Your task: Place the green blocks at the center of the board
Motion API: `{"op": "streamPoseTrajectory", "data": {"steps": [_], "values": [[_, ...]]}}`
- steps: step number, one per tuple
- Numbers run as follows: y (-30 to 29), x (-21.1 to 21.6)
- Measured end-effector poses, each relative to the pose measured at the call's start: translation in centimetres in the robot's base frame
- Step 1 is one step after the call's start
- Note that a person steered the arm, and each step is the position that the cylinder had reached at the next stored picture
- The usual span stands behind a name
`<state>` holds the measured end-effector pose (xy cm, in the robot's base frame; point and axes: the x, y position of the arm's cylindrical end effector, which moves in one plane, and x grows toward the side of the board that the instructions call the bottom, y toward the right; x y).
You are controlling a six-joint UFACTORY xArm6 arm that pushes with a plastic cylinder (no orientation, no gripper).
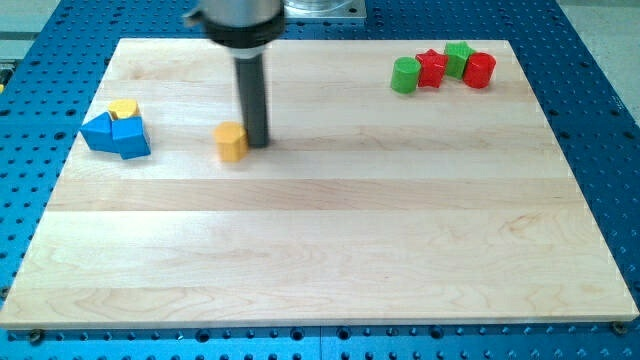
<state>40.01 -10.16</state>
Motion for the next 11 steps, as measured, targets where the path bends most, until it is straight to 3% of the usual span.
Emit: {"op": "streamPoseTrajectory", "data": {"steps": [2, 3, 4, 5, 10, 11], "values": [[-3.5, 5.1], [-8.6, 3.5], [-7.3, 3.6], [-2.5, 3.6], [9.1, 3.5], [14.9, 4.0]]}}
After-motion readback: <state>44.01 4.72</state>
